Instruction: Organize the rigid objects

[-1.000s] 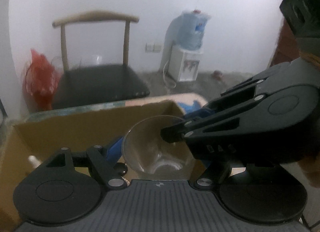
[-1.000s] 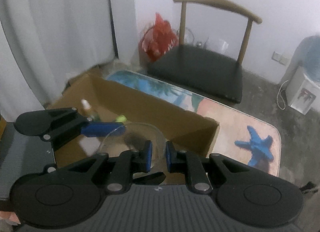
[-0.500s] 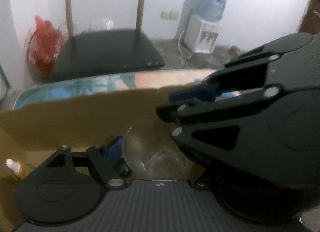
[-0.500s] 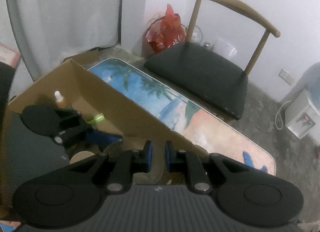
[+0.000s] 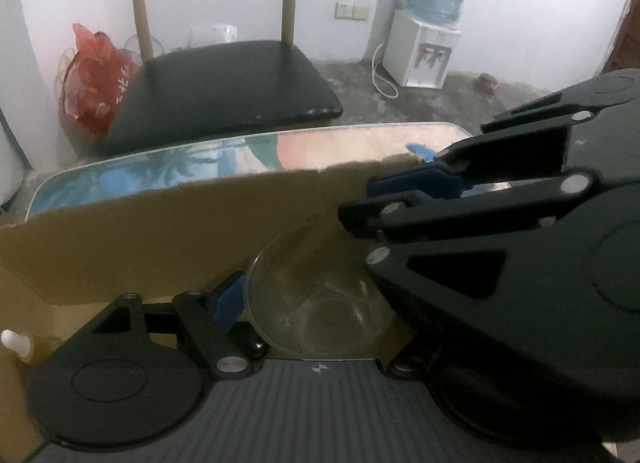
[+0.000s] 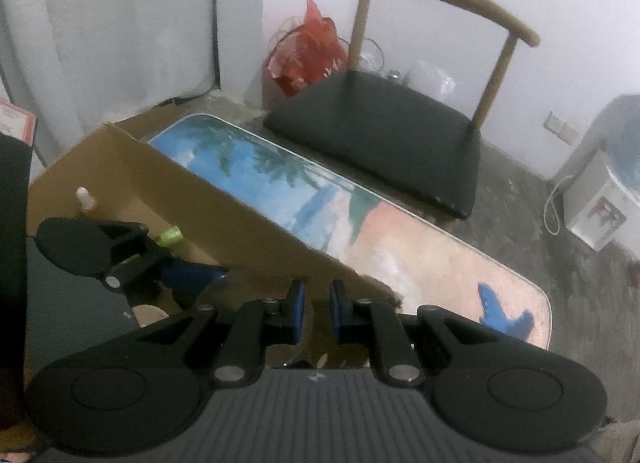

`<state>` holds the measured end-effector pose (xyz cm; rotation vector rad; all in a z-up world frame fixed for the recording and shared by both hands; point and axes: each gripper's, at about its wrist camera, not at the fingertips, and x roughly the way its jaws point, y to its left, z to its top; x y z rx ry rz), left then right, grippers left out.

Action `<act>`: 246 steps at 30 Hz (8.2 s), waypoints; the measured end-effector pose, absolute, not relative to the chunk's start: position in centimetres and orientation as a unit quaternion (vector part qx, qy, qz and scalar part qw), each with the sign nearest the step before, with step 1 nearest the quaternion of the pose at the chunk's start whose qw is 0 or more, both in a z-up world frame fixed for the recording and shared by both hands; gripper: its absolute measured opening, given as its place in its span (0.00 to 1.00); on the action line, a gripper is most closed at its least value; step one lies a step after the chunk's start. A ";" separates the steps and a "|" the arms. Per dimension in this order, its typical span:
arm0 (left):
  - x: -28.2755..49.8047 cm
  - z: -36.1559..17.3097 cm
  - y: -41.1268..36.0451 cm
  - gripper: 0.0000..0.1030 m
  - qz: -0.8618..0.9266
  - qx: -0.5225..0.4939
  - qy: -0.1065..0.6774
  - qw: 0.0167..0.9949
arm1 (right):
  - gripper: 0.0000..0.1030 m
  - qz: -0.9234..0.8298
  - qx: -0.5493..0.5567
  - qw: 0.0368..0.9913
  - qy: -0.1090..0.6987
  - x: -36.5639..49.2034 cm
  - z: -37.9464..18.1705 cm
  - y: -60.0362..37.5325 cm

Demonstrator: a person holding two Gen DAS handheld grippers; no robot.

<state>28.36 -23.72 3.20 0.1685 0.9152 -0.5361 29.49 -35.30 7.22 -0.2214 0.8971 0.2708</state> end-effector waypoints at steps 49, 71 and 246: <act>5.1 3.3 -2.0 1.00 -0.253 0.088 0.265 0.926 | 0.18 0.246 0.172 0.903 0.307 4.4 7.9 -30.3; 6.5 -3.5 -4.3 0.81 -0.249 0.111 0.303 0.913 | 0.62 0.231 0.226 0.862 0.389 10.2 -0.3 -25.7; 12.8 9.2 -3.4 0.82 -0.283 -0.081 0.231 0.927 | 0.58 0.086 -0.154 0.800 0.573 22.6 4.7 -27.2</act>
